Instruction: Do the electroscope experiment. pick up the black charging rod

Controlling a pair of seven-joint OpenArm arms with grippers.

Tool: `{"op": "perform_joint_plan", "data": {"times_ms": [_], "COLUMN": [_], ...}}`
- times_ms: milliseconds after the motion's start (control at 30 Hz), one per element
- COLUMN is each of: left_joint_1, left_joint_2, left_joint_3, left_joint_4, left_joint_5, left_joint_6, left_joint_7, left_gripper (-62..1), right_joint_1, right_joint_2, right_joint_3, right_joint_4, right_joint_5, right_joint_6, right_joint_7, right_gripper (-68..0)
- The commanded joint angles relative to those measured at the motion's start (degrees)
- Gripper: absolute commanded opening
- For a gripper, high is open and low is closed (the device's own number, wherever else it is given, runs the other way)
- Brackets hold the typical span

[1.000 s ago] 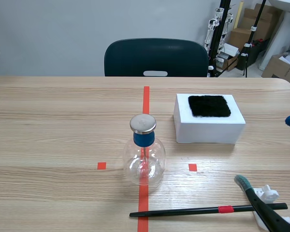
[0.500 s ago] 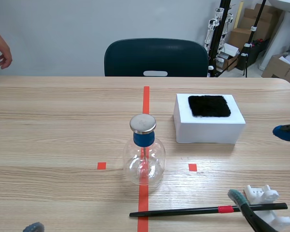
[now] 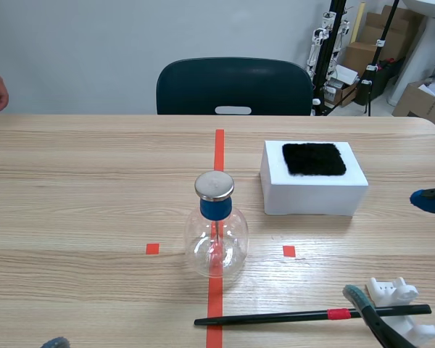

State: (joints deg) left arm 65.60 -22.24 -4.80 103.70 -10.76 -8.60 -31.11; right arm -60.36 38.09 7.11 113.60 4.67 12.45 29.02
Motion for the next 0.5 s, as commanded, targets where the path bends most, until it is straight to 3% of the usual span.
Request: {"op": "perform_joint_plan", "data": {"times_ms": [0,333,467], "left_joint_1": [-0.5,-4.6,-6.5], "left_joint_2": [0.3,0.3,0.1], "left_joint_3": [0.2,-0.8,-2.6], "left_joint_4": [0.5,0.5,0.3], "left_joint_5": [-0.4,-0.3,-0.4], "left_joint_6": [0.0,0.0,-0.1], "left_joint_7": [-0.1,2.5,2.6], "left_gripper": [1.4,1.4,1.4], "right_joint_1": [0.5,0.5,0.5], "right_joint_2": [0.2,0.2,0.2], "right_joint_3": [0.4,0.4,0.4], "right_joint_4": [1.2,1.2,1.2], "right_joint_5": [0.5,-0.2,-0.9], "right_joint_6": [-0.4,-0.6,-0.6], "right_joint_7": [0.7,-2.7,-6.7], "right_gripper": [-2.2,-2.2,-2.2]}}
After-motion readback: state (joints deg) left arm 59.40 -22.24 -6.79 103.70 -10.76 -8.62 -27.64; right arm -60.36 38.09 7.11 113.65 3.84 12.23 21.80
